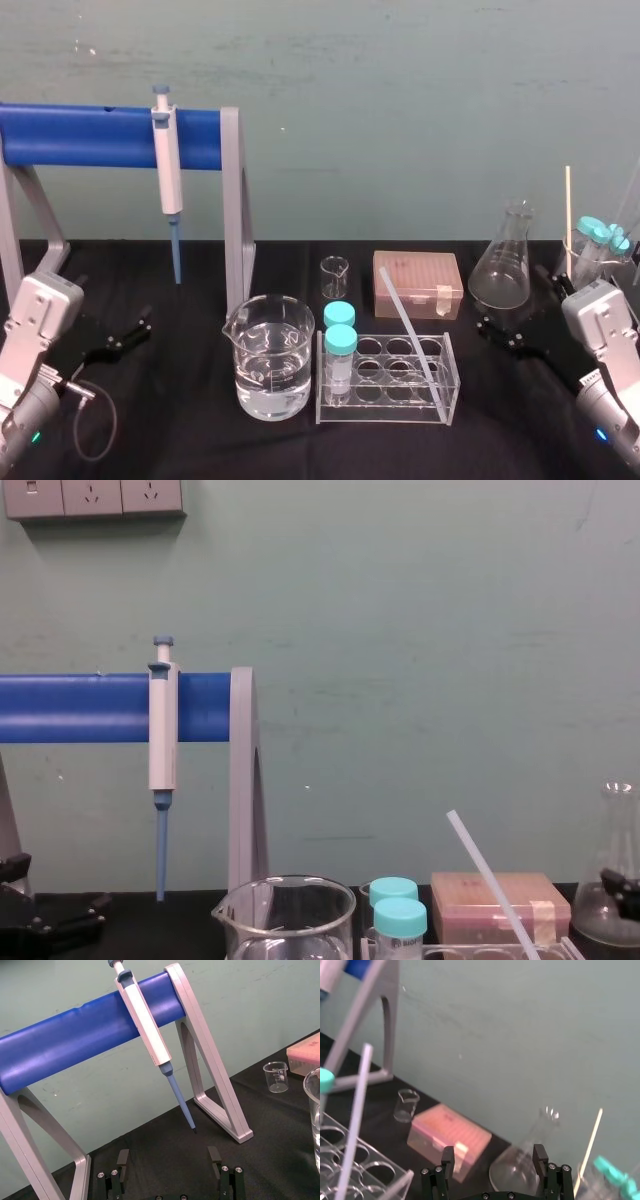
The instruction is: Pick up the stirring rod with one hand, then place it down.
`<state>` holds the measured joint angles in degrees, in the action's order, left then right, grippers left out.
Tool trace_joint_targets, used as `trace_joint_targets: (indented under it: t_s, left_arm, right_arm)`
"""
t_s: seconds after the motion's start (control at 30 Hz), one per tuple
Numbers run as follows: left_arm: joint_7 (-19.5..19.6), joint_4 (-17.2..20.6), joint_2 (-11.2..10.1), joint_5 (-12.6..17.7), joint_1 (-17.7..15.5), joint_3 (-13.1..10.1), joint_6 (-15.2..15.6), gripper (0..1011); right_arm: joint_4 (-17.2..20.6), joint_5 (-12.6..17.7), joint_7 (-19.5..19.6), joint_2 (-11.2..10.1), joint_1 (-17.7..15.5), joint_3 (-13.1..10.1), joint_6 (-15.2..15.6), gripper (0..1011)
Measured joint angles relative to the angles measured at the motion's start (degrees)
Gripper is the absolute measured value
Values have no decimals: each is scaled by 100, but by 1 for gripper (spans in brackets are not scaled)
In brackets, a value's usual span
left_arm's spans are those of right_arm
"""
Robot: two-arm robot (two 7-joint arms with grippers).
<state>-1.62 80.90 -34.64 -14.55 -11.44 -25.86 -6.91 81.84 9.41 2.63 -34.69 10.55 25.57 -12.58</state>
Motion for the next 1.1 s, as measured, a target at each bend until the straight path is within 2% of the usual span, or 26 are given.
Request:
trace_joint_targets:
  t_s: [0.07,0.23,0.37,0.6,0.7,0.93,1.1]
  left_arm:
    - [0,0,0,0,0,0,0,1000]
    - [0,0,0,0,0,0,0,1000]
    - [0,0,0,0,0,0,0,1000]
    - [0,0,0,0,0,0,0,1000]
    - [0,0,0,0,0,0,0,1000]
    - [0,0,0,0,0,0,0,1000]
    - [0,0,0,0,0,0,0,1000]
  right_arm:
    - [28,-50,-12,-4,-14,-6,-122,1003]
    - [156,-212,-208,-2,-48,-8,-664,1003]
    - [221,-327,-342,15,-33,30,-942,1003]
    - [180,-307,-715,92,69,107,-1235,1003]
    - [90,-38,-1043,152,155,139,-1293,1003]
    - [-192,875,-2044,307,371,177,-1286,1003]
    - [-370,1269,-2481,421,498,175,-1191,1003]
